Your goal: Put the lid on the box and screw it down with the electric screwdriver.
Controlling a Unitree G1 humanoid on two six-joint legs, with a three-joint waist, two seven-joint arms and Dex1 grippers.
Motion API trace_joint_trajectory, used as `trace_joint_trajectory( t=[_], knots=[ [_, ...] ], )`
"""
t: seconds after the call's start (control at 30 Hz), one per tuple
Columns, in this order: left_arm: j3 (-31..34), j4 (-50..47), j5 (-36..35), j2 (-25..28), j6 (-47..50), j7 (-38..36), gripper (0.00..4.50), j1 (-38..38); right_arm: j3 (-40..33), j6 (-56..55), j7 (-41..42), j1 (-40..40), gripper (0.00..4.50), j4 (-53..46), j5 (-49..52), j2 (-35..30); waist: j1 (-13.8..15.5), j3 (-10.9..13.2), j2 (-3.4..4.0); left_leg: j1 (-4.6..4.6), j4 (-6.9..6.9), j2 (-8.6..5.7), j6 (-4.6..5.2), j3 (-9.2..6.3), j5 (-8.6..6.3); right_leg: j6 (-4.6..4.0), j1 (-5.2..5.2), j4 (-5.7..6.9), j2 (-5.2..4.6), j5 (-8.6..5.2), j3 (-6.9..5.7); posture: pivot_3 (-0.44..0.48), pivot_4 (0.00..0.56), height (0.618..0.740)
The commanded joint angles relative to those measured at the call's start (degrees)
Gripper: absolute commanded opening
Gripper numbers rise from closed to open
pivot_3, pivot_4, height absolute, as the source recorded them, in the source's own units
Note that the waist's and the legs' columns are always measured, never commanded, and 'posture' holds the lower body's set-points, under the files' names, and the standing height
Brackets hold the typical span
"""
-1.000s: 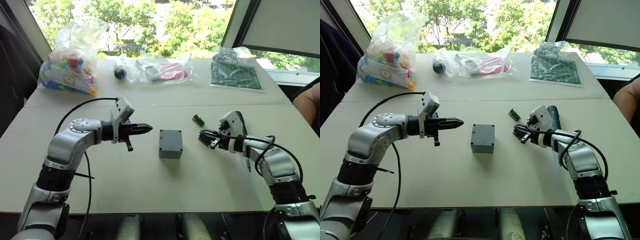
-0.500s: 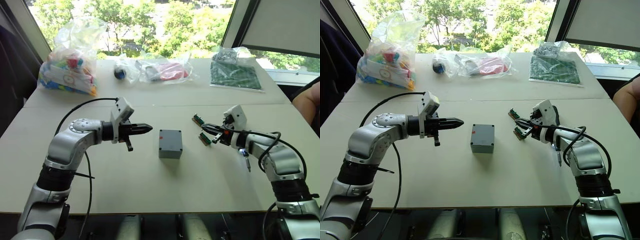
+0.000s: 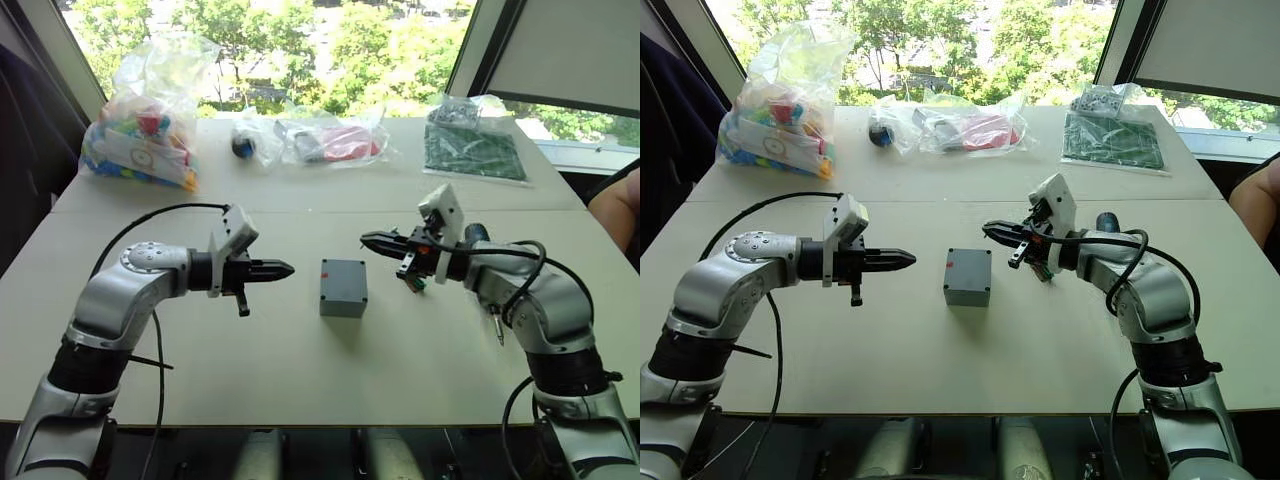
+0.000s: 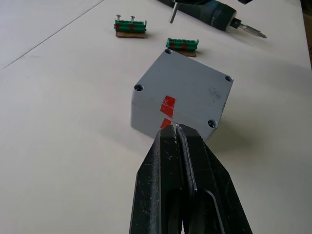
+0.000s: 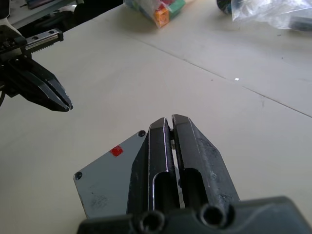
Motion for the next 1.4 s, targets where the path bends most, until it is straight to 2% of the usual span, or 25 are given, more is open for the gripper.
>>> trace_joint_trajectory(
  t=[0.03, 0.27, 1.0, 1.1, 1.17, 1.4],
  knots=[
    [0.7, -2.4, -0.9, 0.4, -0.6, 0.5, 0.0, 0.8, 1.1, -1.7, 0.5, 0.5, 0.04, -0.9, -0.9, 0.0, -0.1, 0.0, 0.0, 0.0, -0.01, 0.0, 0.0, 0.0, 0.0, 0.0, 0.0, 0.0, 0.0, 0.0, 0.0, 0.0, 0.15, 0.74],
    [1.2, -3.2, -1.1, 0.7, -0.2, 0.9, 0.0, 1.6, 1.9, -4.6, 1.4, 0.2, 0.04, 3.0, -3.2, -0.1, -0.2, 0.0, 0.0, 0.01, -0.02, 0.01, 0.0, 0.0, 0.0, 0.0, -0.03, 0.03, 0.02, 0.0, 0.0, 0.0, 0.15, 0.74],
    [0.4, -2.2, -0.4, 0.6, -0.5, 1.3, 0.0, 1.0, 3.2, -8.1, 0.9, -0.2, 0.04, 6.9, -7.0, 2.1, -0.2, 0.0, 0.0, 0.01, -0.03, 0.01, 0.0, 0.0, 0.0, 0.0, -0.03, 0.02, 0.02, 0.0, 0.0, 0.0, 0.15, 0.74],
    [0.4, -1.7, -0.3, 0.4, -0.8, 1.4, 0.0, 1.1, 2.1, -7.7, 0.2, -1.1, 0.74, 6.8, -6.9, 2.1, -0.3, 0.0, 0.0, 0.01, -0.03, 0.01, 0.0, 0.0, 0.0, 0.0, -0.03, 0.02, 0.02, 0.0, 0.0, 0.0, 0.15, 0.74],
    [0.7, -1.7, -0.6, 0.2, -0.8, 1.4, 0.0, 1.1, -0.8, -5.8, -0.8, -2.3, 1.44, 6.1, -4.6, 2.3, -0.2, 0.0, 0.0, 0.01, -0.03, 0.01, 0.0, 0.0, 0.0, 0.0, -0.03, 0.02, 0.02, 0.0, 0.0, 0.0, 0.15, 0.74],
    [0.2, -1.4, -0.8, -0.8, -1.3, 1.3, 0.0, -0.4, -10.1, 1.7, -2.4, -6.8, 1.44, 4.2, 2.8, -0.1, -0.1, 0.0, 0.01, 0.01, -0.04, 0.01, 0.0, -0.01, 0.0, 0.0, -0.03, 0.02, 0.02, 0.0, 0.0, 0.0, 0.15, 0.74]
  ],
)
